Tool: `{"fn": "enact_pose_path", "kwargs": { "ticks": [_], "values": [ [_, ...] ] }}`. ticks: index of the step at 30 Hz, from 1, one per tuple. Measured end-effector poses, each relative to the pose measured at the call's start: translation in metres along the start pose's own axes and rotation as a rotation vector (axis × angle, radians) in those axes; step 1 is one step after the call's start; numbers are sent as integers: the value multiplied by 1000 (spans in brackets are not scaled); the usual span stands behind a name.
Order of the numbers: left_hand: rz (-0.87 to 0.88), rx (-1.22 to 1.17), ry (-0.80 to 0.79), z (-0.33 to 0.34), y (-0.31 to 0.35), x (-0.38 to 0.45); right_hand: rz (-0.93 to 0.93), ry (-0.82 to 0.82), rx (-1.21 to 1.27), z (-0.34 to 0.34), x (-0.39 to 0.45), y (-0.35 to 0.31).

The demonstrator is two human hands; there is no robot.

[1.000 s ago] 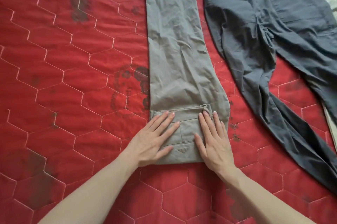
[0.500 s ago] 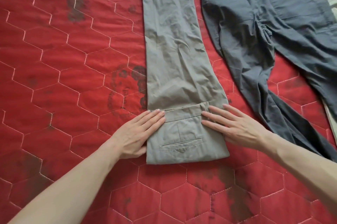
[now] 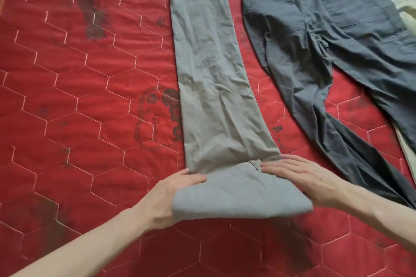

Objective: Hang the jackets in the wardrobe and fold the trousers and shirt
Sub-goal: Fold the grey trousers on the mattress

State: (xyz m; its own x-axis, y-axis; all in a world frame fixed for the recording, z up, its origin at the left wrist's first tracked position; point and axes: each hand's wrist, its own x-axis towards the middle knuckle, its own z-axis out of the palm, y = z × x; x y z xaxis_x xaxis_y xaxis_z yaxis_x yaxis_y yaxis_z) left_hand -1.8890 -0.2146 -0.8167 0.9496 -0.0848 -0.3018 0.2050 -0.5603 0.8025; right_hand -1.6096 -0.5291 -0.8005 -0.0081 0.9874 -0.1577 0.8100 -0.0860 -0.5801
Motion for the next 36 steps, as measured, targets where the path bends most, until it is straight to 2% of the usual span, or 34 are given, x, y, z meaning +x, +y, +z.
{"fn": "enact_pose_path", "kwargs": {
  "ticks": [2,4,7,9,11,13,15,18,22,26,31,33,35,36],
  "values": [
    [-185,-323,28,14,14,-6,177,136,204,11,-13,-18],
    [-326,-403,159,21,30,-3,391,284,356,24,-20,-36],
    [-340,-601,275,20,42,10,645,448,498,38,-9,-52],
    [-456,-769,367,15,42,22,748,534,552,40,6,-56],
    [-612,-1054,421,9,40,31,810,614,615,41,22,-54],
    [-660,-1182,414,7,37,34,853,673,615,42,37,-48],
    [-628,-1050,374,10,37,37,875,701,538,42,52,-40],
    [-580,-717,412,21,35,43,885,705,430,38,69,-27],
    [-569,-638,516,29,35,46,965,567,315,35,79,-8],
    [-581,-563,541,32,35,43,1045,460,166,33,85,-4],
    [-561,-166,577,34,32,37,1053,475,139,30,87,-12],
    [-570,-154,617,42,39,37,1007,491,149,28,84,-12],
    [-584,-153,714,53,49,39,954,593,98,25,82,-9],
    [-561,-66,766,57,52,41,948,686,78,22,82,-7]
  ]
}}
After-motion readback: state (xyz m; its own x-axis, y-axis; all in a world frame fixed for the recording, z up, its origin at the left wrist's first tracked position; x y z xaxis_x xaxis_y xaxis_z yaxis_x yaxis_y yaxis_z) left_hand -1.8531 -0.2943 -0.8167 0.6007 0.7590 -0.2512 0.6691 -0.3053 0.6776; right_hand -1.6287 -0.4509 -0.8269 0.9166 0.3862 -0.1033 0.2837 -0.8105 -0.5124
